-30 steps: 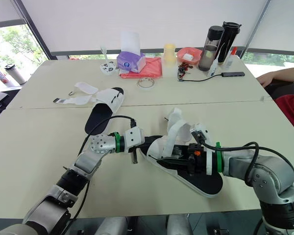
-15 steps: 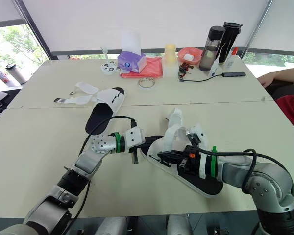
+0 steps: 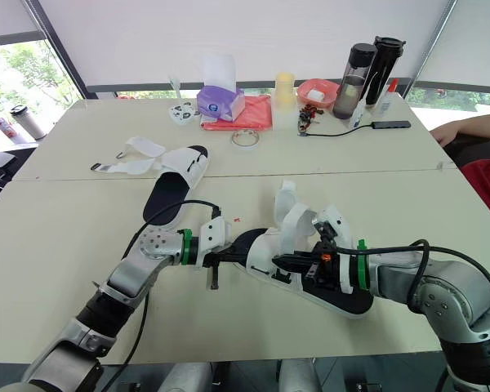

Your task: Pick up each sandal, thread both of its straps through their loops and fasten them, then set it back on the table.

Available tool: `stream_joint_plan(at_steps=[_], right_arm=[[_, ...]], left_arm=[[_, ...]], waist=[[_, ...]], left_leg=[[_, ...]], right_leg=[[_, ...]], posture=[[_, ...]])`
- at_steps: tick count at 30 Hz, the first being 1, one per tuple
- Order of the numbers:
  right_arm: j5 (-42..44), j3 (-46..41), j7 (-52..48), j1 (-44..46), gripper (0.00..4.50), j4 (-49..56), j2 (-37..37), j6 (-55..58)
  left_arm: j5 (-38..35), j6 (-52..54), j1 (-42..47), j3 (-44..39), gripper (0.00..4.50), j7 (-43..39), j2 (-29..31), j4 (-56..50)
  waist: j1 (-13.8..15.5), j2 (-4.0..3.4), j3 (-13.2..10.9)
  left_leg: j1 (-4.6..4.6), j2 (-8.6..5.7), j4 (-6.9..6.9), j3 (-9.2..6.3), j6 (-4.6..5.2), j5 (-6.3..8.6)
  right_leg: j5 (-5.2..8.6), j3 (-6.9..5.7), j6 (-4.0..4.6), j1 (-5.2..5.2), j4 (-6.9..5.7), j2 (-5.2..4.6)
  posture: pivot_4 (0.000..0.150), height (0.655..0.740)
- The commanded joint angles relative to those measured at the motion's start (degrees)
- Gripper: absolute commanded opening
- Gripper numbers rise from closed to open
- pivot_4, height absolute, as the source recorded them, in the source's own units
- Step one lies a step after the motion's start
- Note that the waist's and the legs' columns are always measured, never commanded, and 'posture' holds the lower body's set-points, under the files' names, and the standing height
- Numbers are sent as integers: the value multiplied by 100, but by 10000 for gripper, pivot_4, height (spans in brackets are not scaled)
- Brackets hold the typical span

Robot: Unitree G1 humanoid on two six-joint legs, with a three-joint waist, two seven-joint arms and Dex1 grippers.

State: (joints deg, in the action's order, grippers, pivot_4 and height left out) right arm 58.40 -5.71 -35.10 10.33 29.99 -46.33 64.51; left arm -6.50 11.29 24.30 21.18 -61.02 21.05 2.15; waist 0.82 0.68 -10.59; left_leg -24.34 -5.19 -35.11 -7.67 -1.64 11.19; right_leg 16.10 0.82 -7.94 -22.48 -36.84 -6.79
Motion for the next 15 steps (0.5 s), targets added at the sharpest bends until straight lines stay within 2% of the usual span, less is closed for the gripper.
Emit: stream_joint_plan(at_steps=[1, 6, 15], right_arm=[[-266, 117, -68, -43, 475, -22, -188, -14], [-372, 86, -167, -182, 475, 195, -123, -309], [143, -145, -115, -665, 475, 851, -38, -327]], left_arm=[[39, 254, -214, 229, 0, -112, 86, 54], [43, 252, -225, 226, 0, -66, 58, 72], [18, 242, -229, 199, 0, -33, 24, 206]], waist=[[0, 0, 0], [-2, -1, 1], [5, -1, 3]], left_leg=[[0, 0, 0, 0, 1, 0], [0, 0, 2, 0, 8, 5], [-2, 0, 4, 1, 15, 9]], right_leg=[[0, 0, 0, 2, 5, 0], [-1, -2, 2, 18, 39, 0], [-2, -2, 0, 19, 50, -1]], posture=[[1500, 7400], [1500, 7400], [1500, 7400]])
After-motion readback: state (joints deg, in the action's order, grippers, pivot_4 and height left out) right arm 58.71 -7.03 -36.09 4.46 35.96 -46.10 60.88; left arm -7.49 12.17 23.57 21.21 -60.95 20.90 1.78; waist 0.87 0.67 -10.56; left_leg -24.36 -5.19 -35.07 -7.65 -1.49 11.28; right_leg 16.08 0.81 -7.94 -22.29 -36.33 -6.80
